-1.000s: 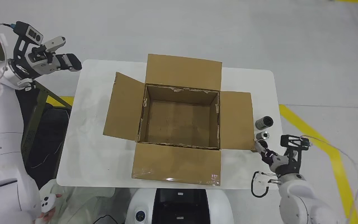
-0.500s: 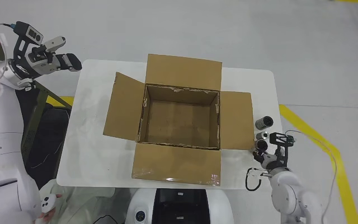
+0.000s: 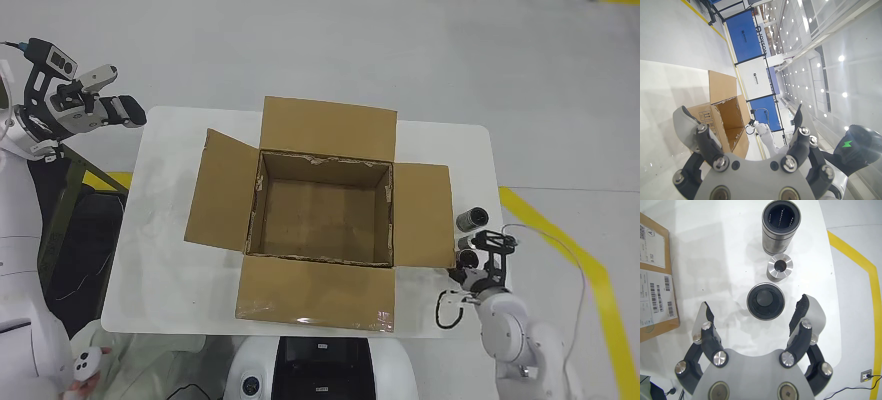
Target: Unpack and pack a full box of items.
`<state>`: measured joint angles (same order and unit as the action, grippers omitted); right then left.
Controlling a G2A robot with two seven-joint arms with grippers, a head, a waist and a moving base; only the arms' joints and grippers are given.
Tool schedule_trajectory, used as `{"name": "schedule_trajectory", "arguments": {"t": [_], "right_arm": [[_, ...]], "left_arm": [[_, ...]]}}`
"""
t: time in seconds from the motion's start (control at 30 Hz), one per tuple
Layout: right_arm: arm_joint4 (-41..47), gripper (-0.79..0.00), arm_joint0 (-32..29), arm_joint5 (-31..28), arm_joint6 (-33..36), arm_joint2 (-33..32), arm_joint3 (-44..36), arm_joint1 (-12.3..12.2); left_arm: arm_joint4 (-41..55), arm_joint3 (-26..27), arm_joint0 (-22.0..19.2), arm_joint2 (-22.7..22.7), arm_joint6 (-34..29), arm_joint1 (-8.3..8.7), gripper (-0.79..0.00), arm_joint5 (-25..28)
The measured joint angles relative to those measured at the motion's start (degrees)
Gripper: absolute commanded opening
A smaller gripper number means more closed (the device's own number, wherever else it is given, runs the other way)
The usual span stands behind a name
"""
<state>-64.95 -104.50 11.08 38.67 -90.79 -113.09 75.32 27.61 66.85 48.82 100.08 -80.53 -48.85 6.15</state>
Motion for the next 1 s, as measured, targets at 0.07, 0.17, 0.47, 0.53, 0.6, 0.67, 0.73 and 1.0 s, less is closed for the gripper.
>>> {"name": "schedule_trajectory", "arguments": {"t": [0.07,0.17,0.47,0.53,0.6,0.67,0.73,1.0], "right_arm": [[-0.1,-0.012,0.8,0.3,0.5,0.2,1.0,0.0],[-0.4,-0.028,1.5,0.8,0.9,0.5,1.9,0.0],[-0.7,-0.329,2.2,1.7,1.1,0.6,2.6,-0.1],[-1.2,-0.422,2.4,1.9,1.6,0.6,2.3,-0.1],[-1.5,-0.496,2.4,2.1,2.0,0.5,2.0,-0.2],[-1.6,-0.52,2.2,2.3,2.2,0.4,1.6,-0.2],[-1.6,-0.591,2.2,2.4,2.3,0.4,1.3,-0.2],[-2.9,-0.785,1.7,3.0,3.0,1.1,-0.8,-0.3]], "left_arm": [[0.0,0.0,0.0,0.0,0.0,0.0,0.0,0.0],[0.0,0.0,0.0,0.0,0.0,0.0,0.0,0.0],[0.0,0.0,0.0,0.0,0.0,0.0,0.0,0.0],[0.0,0.0,0.0,0.0,0.0,0.0,0.0,0.0],[0.0,0.0,0.0,0.0,0.0,0.0,0.0,0.0],[0.0,0.0,0.0,0.0,0.0,0.0,0.0,0.0],[0.0,0.0,0.0,0.0,0.0,0.0,0.0,0.0],[0.0,0.0,0.0,0.0,0.0,0.0,0.0,0.0]]}}
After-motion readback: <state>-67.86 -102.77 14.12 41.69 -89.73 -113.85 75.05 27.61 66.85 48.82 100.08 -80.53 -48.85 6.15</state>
